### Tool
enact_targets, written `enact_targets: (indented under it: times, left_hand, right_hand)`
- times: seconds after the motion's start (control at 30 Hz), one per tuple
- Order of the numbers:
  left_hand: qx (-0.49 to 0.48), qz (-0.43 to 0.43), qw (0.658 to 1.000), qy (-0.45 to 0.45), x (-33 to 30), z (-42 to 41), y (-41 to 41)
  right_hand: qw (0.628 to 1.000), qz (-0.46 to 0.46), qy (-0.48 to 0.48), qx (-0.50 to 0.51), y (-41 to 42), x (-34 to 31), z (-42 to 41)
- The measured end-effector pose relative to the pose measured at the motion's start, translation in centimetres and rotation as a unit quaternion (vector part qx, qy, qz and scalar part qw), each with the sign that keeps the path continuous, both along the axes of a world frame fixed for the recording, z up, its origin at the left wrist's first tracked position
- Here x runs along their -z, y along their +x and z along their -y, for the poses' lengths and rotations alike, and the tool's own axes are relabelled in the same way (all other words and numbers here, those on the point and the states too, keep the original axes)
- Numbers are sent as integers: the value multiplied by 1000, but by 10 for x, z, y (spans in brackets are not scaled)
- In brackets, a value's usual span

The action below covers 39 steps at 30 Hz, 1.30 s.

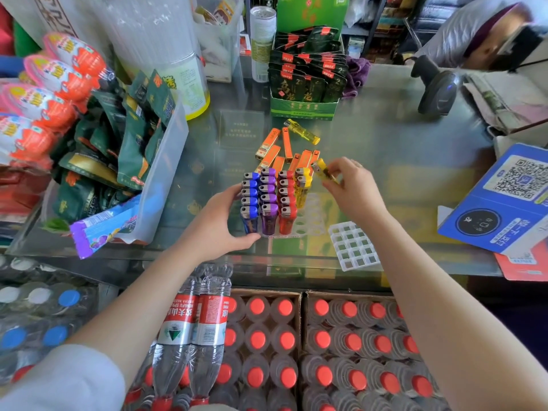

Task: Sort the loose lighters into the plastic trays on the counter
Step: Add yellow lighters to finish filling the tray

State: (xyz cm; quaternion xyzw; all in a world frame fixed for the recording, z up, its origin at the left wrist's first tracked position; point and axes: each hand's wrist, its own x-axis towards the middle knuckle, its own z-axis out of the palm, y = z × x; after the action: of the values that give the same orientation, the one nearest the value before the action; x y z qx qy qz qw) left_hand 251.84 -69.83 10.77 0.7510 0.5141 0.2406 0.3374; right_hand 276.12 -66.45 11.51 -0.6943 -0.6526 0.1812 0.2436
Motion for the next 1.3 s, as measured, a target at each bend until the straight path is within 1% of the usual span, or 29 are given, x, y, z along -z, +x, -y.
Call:
enact_targets:
  times: [0.07,0.17,0.23,0.27,0.43,0.57,0.63,0.73,0.8,0.87,0.97,1.03,1.07,1.13,1.2,1.23,1.3]
  left_hand:
    - [-7,1,1000,4,2,3,-3]
    - [-13,0,1000,10,1,8,-5]
    - [-13,-3,1000,11,0,10,-7]
    - [-13,-4,1000,10,0,10,-8]
    - [-16,-16,1000,10,-2,14,-10]
    - [-17,-16,1000,11,-2,15,-12]
    - [-16,-10,1000,14,-1,15,-13]
    - [-12,3,1000,16,0,15,-13]
    - [-15,10,1000,17,0,12,-12]
    - [-25,9,1000,16,1,7,-14]
    - [-25,1,1000,10,4,-2,-20]
    - [-26,-4,1000,1,7,-5,-24]
    - [-28,-3,1000,-3,7,-7,-26]
    - [-26,-2,1000,-14,9,-11,-29]
    - [-23,2,1000,-20,12,-15,-31]
    - [-23,5,999,-23,13,-16,-31]
    - [-25,15,999,-28,14,-16,-31]
  right_hand:
    - [996,-91,21,-13,-13,-7,15]
    - [967,-253,8,-16,-26,-9,40]
    - [951,-308,-5,-24,-31,-7,51]
    - [949,-313,-11,-24,-33,-4,54]
    - [963,-270,-13,-2,-41,4,55]
    - [988,-151,10,-36,-47,2,54]
    - [993,-98,31,-55,-49,2,53]
    - [996,-46,53,-63,-48,4,50]
    - [995,9,66,-72,-45,8,44]
    - [991,71,61,-97,-43,12,36]
    - [982,117,45,-138,-43,12,25]
    - [979,122,35,-163,-38,6,17]
    - [980,101,24,-171,-34,3,12]
    - [985,20,19,-169,-28,-4,0]
    - [990,-38,38,-128,-26,-8,-17]
    - [993,-44,43,-97,-26,-7,-27]
    - [997,-25,57,-41,-30,-4,-49]
